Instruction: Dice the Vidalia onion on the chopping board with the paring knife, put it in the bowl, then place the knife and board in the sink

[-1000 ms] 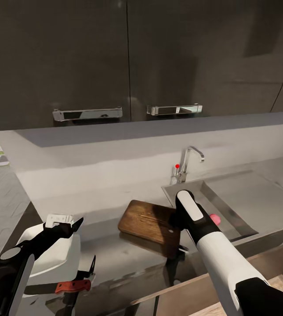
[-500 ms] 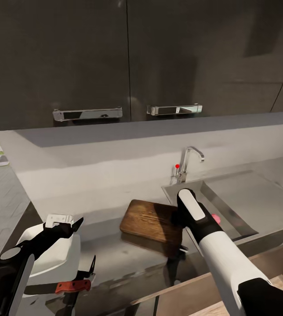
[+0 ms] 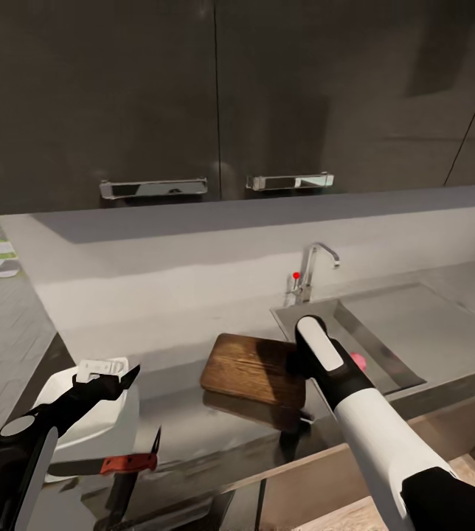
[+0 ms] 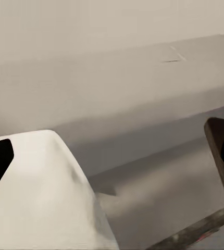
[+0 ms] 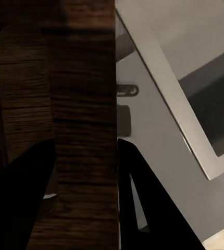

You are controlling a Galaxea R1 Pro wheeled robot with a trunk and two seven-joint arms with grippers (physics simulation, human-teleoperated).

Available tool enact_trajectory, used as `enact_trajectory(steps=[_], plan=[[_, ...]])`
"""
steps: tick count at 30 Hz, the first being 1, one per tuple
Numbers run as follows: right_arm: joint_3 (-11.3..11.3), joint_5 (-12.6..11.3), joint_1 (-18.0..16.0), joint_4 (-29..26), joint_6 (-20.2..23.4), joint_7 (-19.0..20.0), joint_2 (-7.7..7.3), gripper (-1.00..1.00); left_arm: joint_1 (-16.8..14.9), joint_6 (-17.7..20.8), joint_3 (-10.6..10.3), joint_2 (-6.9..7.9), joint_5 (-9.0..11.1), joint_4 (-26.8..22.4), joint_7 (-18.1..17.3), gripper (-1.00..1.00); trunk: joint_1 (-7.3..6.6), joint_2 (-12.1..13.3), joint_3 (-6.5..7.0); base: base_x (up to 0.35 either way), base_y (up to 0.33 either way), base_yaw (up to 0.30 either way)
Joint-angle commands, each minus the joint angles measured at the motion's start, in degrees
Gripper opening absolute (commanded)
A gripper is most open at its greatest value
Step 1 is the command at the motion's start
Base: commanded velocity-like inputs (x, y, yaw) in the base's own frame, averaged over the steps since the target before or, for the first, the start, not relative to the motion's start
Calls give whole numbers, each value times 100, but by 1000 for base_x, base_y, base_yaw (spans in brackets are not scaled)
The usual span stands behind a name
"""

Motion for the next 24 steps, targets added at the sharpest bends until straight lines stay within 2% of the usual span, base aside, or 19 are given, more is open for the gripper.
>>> enact_trajectory(steps=[1, 7, 11, 18, 24], plan=[[45, -44, -7, -16, 47, -59, -2, -100, -6, 43, 8, -1, 8, -7, -27, 100, 3, -13, -13, -58, 0, 0], [327, -50, -7, -227, 44, -39, -1, -100, -6, 42, 8, -1, 8, -7, -27, 100, 3, -13, -13, -22, 0, 0], [349, -52, -7, -311, 43, -32, -1, -100, -6, 42, 8, -1, 8, -7, -27, 100, 3, -13, -13, 31, -18, 0], [427, -52, -7, -348, 38, 279, 6, -100, -6, 42, 8, -1, 8, -7, -27, 100, 3, -13, -13, 115, -223, 0], [463, -52, -7, -349, 32, 317, 6, -100, -6, 42, 8, -1, 8, -7, -27, 100, 3, -13, -13, 45, -98, 93]])
